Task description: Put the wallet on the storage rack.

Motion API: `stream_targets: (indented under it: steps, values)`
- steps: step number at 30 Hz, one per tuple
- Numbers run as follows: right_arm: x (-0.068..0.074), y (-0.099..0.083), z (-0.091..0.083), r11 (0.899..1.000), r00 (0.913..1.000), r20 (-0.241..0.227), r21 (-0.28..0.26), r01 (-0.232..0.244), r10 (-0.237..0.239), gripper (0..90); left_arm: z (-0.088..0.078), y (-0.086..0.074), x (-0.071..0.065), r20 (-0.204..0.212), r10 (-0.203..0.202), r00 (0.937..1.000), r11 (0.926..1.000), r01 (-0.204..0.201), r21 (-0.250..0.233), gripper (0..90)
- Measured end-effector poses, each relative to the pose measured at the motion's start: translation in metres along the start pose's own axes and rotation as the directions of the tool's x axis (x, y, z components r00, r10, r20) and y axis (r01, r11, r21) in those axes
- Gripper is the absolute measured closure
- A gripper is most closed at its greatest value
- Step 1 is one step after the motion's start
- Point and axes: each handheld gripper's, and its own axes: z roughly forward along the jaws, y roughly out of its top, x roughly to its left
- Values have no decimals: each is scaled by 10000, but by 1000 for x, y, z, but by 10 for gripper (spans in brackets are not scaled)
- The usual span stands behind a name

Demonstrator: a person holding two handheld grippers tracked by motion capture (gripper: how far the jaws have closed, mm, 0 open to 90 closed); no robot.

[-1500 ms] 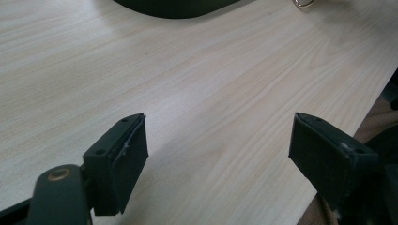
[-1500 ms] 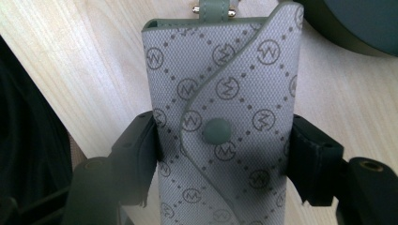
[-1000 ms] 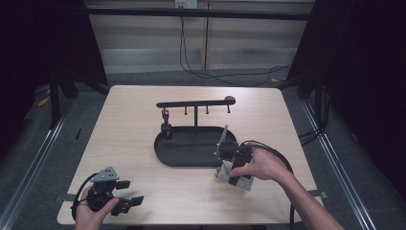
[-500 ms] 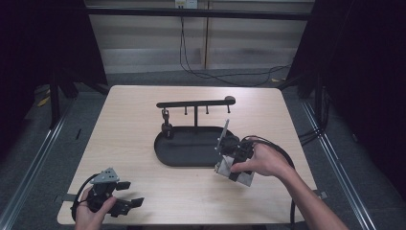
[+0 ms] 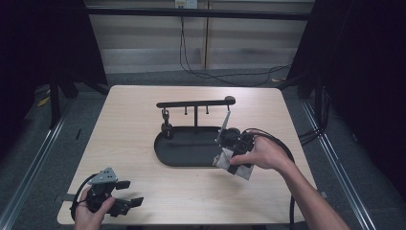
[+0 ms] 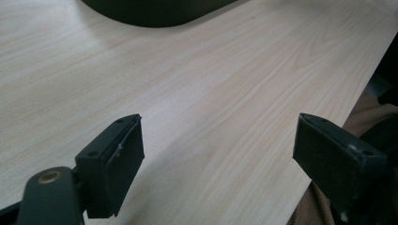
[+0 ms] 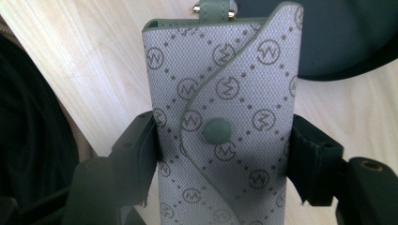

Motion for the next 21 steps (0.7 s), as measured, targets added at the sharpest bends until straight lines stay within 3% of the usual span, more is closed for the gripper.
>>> stream_targets:
  steps: [19, 21]
  values:
    - [-25, 14, 1, 9975, 9981, -14, -351, -608, 608, 335, 3, 0, 0, -70, 34, 10000, 9994, -32, 352, 166]
    - [-27, 15, 1, 9954, 9961, -27, -380, -879, 879, 335, 3, 0, 0, -89, 45, 10000, 9993, -42, 369, 167]
